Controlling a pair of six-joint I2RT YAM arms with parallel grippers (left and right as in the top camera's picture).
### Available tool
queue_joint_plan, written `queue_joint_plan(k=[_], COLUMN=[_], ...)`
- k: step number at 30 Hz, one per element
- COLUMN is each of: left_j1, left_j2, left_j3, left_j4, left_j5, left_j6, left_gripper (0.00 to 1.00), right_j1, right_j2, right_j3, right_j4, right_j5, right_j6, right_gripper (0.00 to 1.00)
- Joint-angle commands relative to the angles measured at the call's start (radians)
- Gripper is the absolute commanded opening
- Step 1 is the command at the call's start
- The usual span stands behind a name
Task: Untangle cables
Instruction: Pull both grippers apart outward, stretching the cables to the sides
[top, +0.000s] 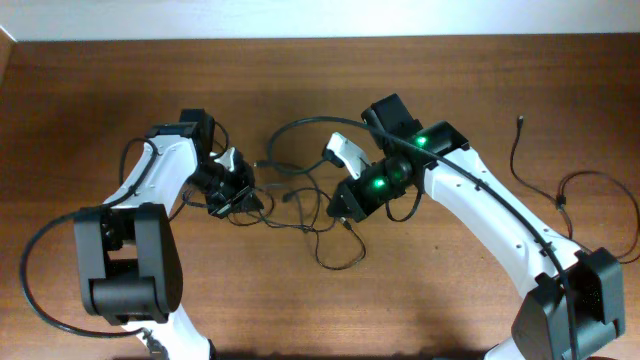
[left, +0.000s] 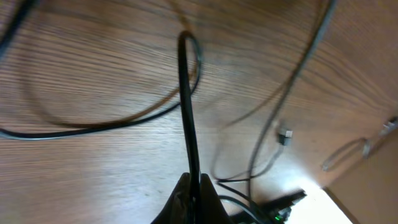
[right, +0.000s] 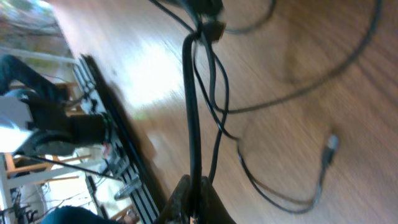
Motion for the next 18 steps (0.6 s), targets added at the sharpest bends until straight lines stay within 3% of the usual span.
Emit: queue_joint_plan(k=[1,4,8,14,18], left_j1=[0.002,0.002,0.002,0.033,0.113], left_j2=[0.016,0.016,0.016,0.016,0.016], left_j3=[-0.005,-0.005,-0.005,-0.005,-0.005], left_j4=[-0.001,0.014,0.029,0.033,0.033], left_j5=[0.152,0.156,0.148,0.109,0.011], left_j6=[-0.002,-0.002,-0.002,-0.003,-0.005], left_gripper=[0.0,0.0,0.0,0.0,0.0], right_j1=[-0.006,-0.006,-0.006,-0.015,-0.077], right_j2=[-0.014,-0.013,-0.01,-0.01,-0.01], right_j3=[0.01,0.009,-0.001,-0.036,-0.036], right_j4=[-0.042,-0.09,-0.104,-0.106,-0.082], right_j5=[0.109,0.284,0.594,0.734,0.637], right_j6=[-0.004,0.016,0.151,0.15,0.128], right_gripper=[0.04,0.04,0.04,0.04,0.04])
